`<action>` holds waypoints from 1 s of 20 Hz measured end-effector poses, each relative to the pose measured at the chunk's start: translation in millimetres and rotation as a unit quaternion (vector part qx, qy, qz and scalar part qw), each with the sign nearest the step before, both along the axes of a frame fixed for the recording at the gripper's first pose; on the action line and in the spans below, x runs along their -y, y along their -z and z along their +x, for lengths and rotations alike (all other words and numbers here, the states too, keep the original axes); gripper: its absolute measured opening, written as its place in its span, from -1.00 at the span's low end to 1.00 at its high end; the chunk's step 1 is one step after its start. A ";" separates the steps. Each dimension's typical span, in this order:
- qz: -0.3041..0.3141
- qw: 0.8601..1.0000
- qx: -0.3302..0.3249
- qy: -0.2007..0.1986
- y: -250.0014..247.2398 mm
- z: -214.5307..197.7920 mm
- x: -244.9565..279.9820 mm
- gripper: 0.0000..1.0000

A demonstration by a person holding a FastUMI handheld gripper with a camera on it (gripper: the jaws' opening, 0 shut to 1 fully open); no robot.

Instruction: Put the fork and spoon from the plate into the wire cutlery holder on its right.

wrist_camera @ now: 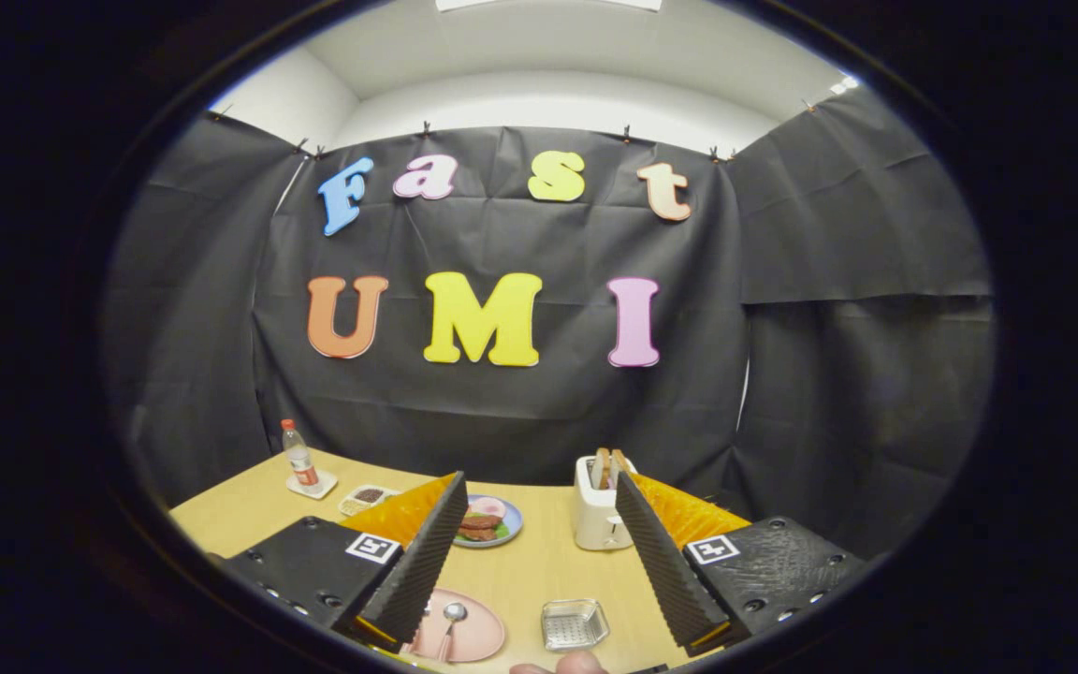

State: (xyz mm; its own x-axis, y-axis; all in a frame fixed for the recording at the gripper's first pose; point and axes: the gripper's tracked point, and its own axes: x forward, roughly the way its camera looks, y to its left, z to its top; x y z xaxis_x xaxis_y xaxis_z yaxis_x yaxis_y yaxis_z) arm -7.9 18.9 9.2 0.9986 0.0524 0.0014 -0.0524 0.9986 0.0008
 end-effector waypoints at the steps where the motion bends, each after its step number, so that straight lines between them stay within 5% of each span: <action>1: -0.001 1.000 -0.001 -0.002 1.0 -0.1 -2.3 0.90; 11: -0.021 0.996 -0.078 -0.023 57.7 0.2 -24.8 0.90; 20: -0.023 0.976 -0.209 -0.052 194.8 -2.9 -84.5 0.91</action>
